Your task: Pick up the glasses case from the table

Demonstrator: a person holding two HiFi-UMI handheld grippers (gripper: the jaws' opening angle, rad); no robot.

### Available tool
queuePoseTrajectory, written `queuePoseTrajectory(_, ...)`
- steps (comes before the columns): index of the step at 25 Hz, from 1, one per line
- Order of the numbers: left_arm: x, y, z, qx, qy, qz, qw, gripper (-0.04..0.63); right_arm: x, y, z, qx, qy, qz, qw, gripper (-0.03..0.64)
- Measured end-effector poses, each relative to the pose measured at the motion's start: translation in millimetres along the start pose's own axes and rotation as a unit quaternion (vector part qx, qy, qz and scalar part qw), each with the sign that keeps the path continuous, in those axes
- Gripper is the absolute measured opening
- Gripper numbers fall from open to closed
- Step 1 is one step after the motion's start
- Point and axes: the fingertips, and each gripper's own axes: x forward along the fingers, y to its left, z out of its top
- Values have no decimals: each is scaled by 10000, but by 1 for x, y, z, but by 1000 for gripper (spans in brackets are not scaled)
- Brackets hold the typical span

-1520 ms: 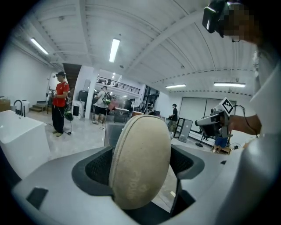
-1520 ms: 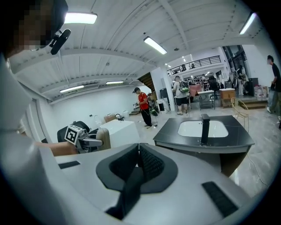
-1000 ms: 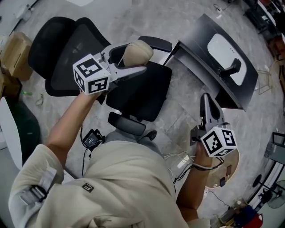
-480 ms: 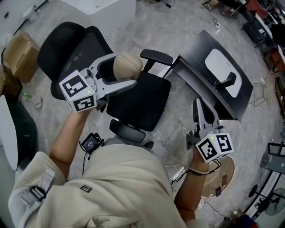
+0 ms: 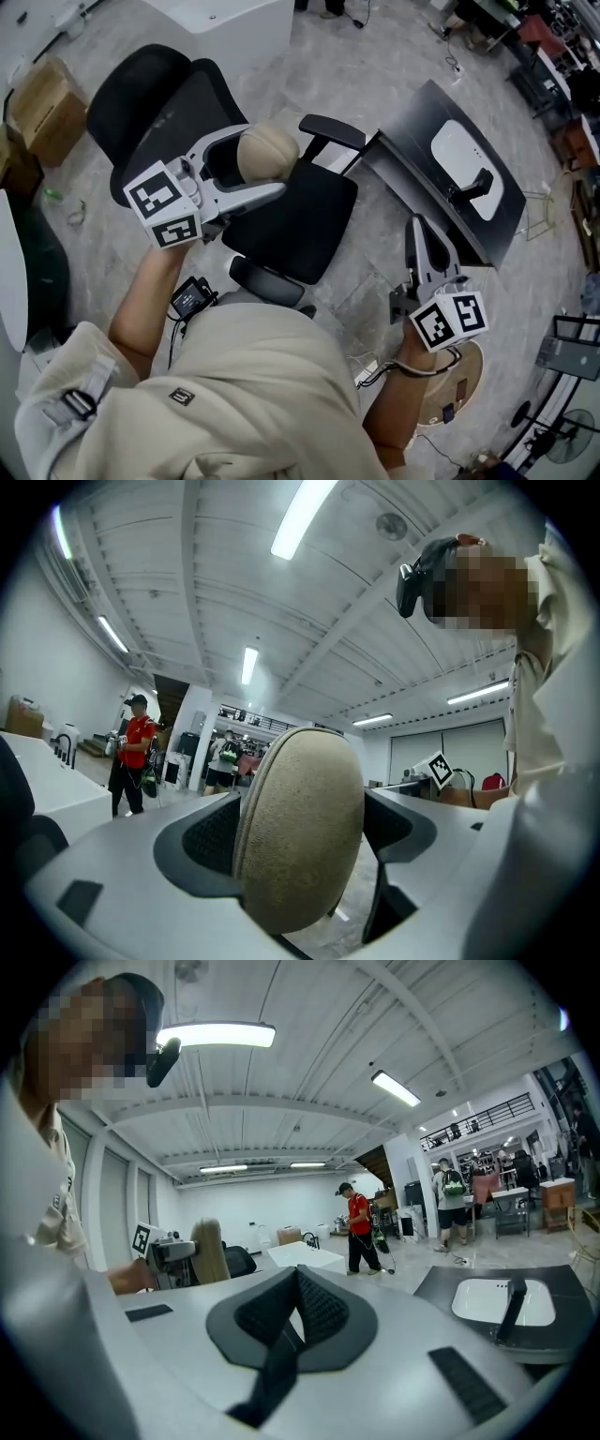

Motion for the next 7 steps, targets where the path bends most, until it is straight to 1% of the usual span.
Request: queuePoseTrajectory(7,1,3,-1,-26,-26,-19,10000,419,-1,1,1,-27,-3,-16,10000,21)
